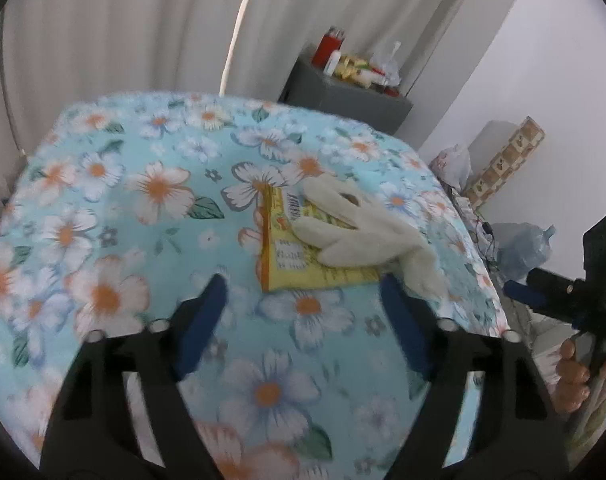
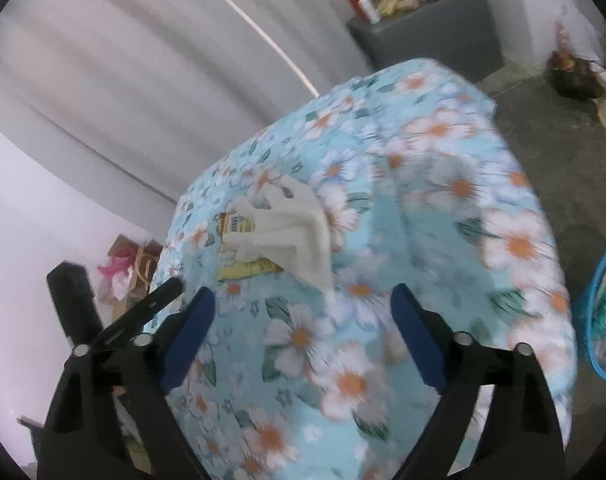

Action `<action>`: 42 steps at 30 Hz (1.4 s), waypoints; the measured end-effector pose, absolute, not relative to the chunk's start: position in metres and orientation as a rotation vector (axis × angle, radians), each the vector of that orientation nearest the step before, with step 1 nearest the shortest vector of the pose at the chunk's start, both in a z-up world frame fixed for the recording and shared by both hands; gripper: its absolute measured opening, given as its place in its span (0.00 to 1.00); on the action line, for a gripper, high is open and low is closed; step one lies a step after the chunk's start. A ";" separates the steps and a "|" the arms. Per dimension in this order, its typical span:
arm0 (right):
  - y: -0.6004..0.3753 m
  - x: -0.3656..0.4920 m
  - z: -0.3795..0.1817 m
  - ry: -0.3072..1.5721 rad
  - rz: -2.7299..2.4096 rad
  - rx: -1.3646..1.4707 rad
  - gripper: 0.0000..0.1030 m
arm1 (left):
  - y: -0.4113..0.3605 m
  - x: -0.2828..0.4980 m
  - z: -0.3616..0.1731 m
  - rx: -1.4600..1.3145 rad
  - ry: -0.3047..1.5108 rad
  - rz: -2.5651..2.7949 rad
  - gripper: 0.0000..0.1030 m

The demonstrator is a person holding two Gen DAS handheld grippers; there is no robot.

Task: Collect trash
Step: 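Grasp the yellow snack packet with the left gripper while the right gripper grasps the white glove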

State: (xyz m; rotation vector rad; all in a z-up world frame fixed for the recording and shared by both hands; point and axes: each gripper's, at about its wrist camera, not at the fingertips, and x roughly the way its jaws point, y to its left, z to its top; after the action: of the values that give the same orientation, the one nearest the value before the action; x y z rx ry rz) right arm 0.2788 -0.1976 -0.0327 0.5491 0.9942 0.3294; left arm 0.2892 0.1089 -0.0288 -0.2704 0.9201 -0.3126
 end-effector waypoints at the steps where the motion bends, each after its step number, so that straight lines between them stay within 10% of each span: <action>1: -0.189 0.290 -0.036 1.011 0.344 0.536 0.79 | 0.110 0.297 -0.033 -0.281 0.934 -0.314 0.63; 11: -0.148 0.349 -0.080 1.140 0.330 0.397 0.52 | 0.104 0.335 -0.072 -0.236 1.035 -0.285 0.32; 16: -0.154 0.349 -0.084 1.159 0.327 0.431 0.13 | 0.094 0.332 -0.069 -0.213 1.015 -0.296 0.11; 21: -0.165 0.331 -0.072 1.140 0.327 0.459 0.09 | 0.088 0.313 -0.053 -0.184 0.969 -0.326 0.05; 35: -0.195 0.174 -0.052 1.148 0.430 0.559 0.09 | 0.116 0.154 -0.014 -0.213 1.016 -0.438 0.07; 42: -0.193 0.142 -0.084 1.203 0.374 0.548 0.11 | 0.113 0.127 -0.046 -0.248 1.080 -0.425 0.41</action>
State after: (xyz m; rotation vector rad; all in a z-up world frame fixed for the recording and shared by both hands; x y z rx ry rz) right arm 0.1418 -0.1927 -0.0839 0.5476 1.2031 0.3744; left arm 0.1266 0.1129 -0.0460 -0.2480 1.0803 -0.4251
